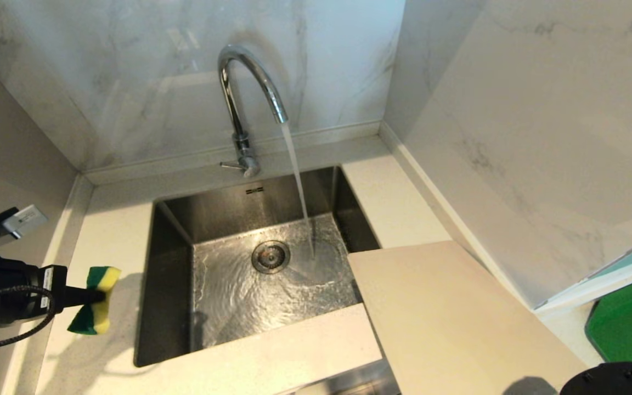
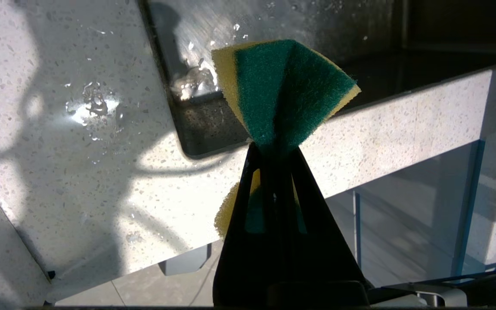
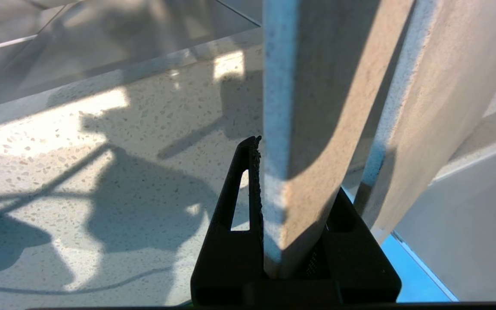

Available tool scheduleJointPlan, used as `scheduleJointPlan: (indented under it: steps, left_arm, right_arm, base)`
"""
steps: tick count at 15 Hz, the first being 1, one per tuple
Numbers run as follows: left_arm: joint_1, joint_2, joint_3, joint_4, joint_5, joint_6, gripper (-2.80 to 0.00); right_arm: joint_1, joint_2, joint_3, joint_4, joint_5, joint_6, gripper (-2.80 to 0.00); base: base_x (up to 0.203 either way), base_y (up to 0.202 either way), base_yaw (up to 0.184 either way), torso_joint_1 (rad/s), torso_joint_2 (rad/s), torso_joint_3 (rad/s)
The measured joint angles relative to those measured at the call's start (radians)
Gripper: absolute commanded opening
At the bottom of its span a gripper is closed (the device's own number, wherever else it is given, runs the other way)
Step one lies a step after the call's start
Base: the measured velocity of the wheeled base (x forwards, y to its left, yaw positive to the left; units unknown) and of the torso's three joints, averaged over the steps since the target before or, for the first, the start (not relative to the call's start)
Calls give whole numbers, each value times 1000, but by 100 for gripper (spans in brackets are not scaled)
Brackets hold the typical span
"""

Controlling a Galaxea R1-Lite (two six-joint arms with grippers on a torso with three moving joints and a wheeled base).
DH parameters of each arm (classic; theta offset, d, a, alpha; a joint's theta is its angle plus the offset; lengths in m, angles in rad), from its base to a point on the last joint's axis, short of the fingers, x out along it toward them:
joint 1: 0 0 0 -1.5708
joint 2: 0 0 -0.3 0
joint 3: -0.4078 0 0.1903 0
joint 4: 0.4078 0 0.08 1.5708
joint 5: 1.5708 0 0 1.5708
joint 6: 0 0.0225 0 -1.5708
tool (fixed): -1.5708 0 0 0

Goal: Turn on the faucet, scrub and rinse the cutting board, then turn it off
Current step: Put down the cutting board

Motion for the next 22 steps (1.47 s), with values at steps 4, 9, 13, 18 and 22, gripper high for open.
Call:
scheduleJointPlan:
  steps: [4, 9, 13, 18, 22]
  left_arm:
    - [0, 1, 0, -3, 0, -3, -280]
    - [0, 4, 0, -3, 1, -3, -280]
    - [0, 6, 1, -3, 0, -4, -280]
    - [0, 9, 0, -8, 0, -5, -280]
    - [0, 16, 0, -29, -1, -5, -280]
  right_arm:
    - [-19, 54, -12, -7, 25, 0, -280]
    - [-30, 90, -14, -7, 38, -1, -280]
    - [-37, 133, -8, -9, 53, -1, -280]
    - [-42, 215, -17, -75, 80, -1, -280]
    - [-44, 268, -35, -78, 90, -3, -280]
  base:
    - [0, 0, 0, 0, 0, 0]
    - [0, 0, 0, 0, 0, 0]
    - [0, 0, 0, 0, 0, 0]
    - [0, 0, 0, 0, 0, 0]
    - [0, 0, 0, 0, 0, 0]
